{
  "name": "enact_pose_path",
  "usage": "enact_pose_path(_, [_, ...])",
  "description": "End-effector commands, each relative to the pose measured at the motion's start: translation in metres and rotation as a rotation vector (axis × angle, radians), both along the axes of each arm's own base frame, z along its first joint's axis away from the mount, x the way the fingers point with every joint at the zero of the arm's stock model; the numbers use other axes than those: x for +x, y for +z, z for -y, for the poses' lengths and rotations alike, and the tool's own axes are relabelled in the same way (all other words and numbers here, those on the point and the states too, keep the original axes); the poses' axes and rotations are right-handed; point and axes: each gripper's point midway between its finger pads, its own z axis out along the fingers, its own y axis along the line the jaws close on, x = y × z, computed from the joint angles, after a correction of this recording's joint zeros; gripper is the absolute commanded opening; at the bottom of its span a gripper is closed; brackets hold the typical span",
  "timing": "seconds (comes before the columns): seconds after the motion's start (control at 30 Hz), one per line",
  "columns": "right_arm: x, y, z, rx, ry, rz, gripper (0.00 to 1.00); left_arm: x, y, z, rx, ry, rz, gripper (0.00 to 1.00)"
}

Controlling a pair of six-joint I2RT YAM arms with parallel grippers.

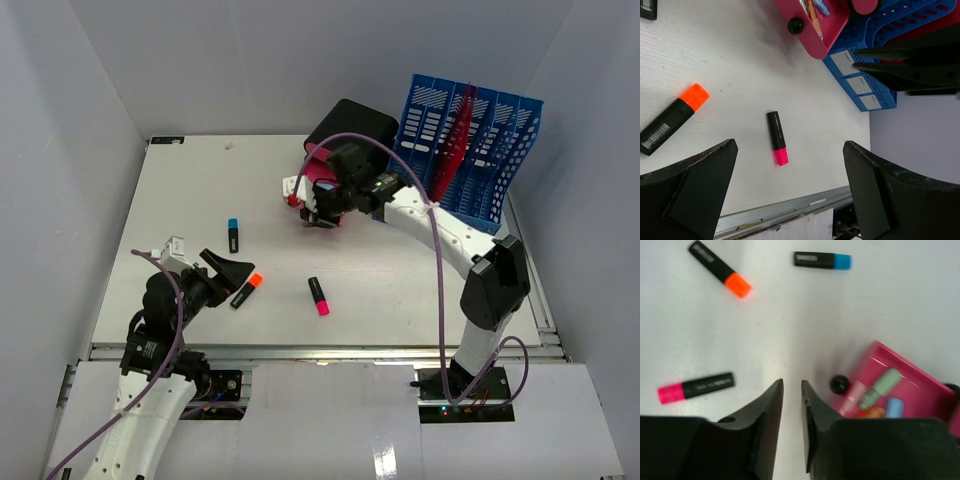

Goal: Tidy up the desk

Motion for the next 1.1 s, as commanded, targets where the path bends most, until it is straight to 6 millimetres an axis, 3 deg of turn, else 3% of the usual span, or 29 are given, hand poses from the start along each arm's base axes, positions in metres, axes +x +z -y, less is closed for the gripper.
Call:
enact_pose_path(0.0, [-0.004,-0.065,-0.025,-0.120,-0.034,-0.025,0.24,-0.007,0.014,-0.006,0.022,0.014,0.030,0.98])
enact_pose_path(0.1, [0.017,-0.100,-0.031,-0.225,-0.201,0.028,0.24,-0.010,0.014,-0.009,0.028,0.024,0.029,0.98])
enact_pose_path(0.23, [0.054,-0.126,-0.026,-0.305,-0.426,0.186,0.21,-0.012,0.012,-0.011,0.030,0.031,0.026,0.98])
enact_pose_path(0.33, [0.079,-0.134,-0.020,-0.333,-0.594,0.272,0.18,-0.014,0.012,-0.012,0.032,0.035,0.026,0.98])
enact_pose_path(0.53, [0.106,-0.149,-0.007,-0.396,-0.708,0.395,0.20,-0.014,0.009,-0.014,0.042,0.041,0.020,0.98])
enact_pose_path(0.67, [0.122,-0.140,0.000,-0.399,-0.771,0.467,0.25,-0.015,0.011,-0.014,0.043,0.041,0.024,0.98])
enact_pose_path(0.8, [0.144,-0.111,0.009,-0.371,-0.842,0.535,0.33,-0.015,0.013,-0.014,0.047,0.042,0.030,0.98])
enact_pose_path(0.9, [0.159,-0.088,0.015,-0.347,-0.878,0.564,0.47,-0.015,0.014,-0.015,0.050,0.041,0.033,0.98])
enact_pose_path(1.07, [0.176,-0.071,0.030,-0.333,-0.881,0.575,0.70,-0.014,0.014,-0.014,0.051,0.039,0.030,0.98])
